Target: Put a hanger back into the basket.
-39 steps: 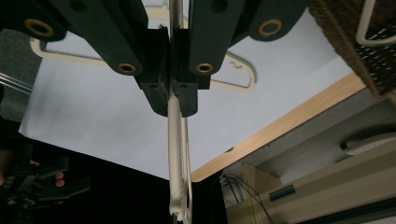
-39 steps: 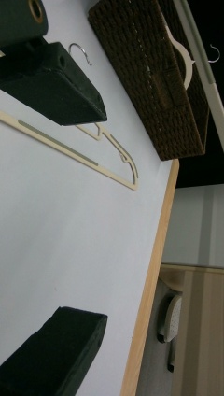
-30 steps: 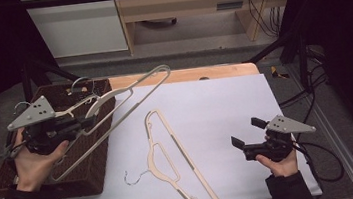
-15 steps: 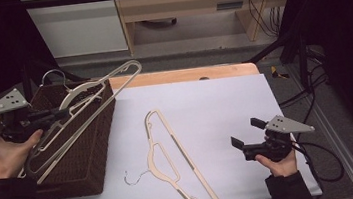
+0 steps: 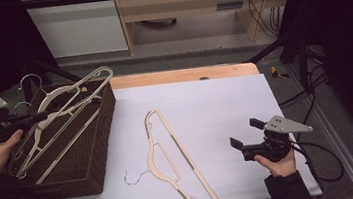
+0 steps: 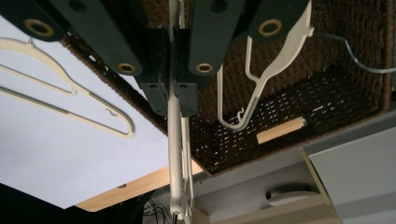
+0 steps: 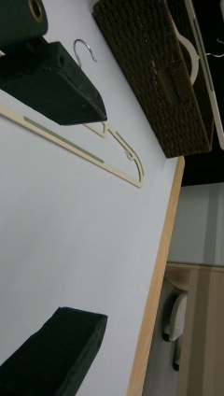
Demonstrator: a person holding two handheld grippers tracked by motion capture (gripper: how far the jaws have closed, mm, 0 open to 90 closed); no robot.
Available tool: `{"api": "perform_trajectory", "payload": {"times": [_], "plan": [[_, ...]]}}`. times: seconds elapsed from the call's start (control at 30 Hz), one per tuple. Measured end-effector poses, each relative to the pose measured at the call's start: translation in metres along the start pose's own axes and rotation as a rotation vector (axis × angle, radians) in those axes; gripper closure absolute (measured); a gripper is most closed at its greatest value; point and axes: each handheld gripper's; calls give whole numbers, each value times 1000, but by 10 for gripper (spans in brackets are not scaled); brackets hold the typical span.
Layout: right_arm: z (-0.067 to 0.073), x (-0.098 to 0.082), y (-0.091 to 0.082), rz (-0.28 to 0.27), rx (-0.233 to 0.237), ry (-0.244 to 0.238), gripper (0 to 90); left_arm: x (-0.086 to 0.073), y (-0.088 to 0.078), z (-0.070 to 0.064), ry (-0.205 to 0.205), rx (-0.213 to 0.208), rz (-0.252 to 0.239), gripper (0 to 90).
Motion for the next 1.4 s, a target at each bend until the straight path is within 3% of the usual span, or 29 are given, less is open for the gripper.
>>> {"api": "perform_trajectory", "payload": {"times": [0.5, 0.57, 0.8, 1.07, 1.27, 1.4], "plan": [[0, -1, 2, 6, 1, 6, 45, -34, 4, 19, -47, 12, 62, 865], [0, -1, 2, 7, 0, 5, 45, -35, 6, 18, -53, 7, 65, 865], [0, -1, 0, 5, 4, 2, 45, -53, 29, 10, -59, 20, 144, 864], [0, -1, 1, 8, 3, 2, 45, -69, 49, 7, -82, 82, 233, 861], [1, -1, 2, 6, 4, 7, 45, -81, 53, 14, -139, 158, 295, 837], [1, -1, 3, 12, 4, 6, 45, -82, 53, 16, -159, 200, 304, 821]]}}
Point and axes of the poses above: each handheld gripper's, and its own axes: y roughly forward along the jaws, x roughly out of its top, z roughly to its left, and after that the axes turned 14 degrees about x, right-handed
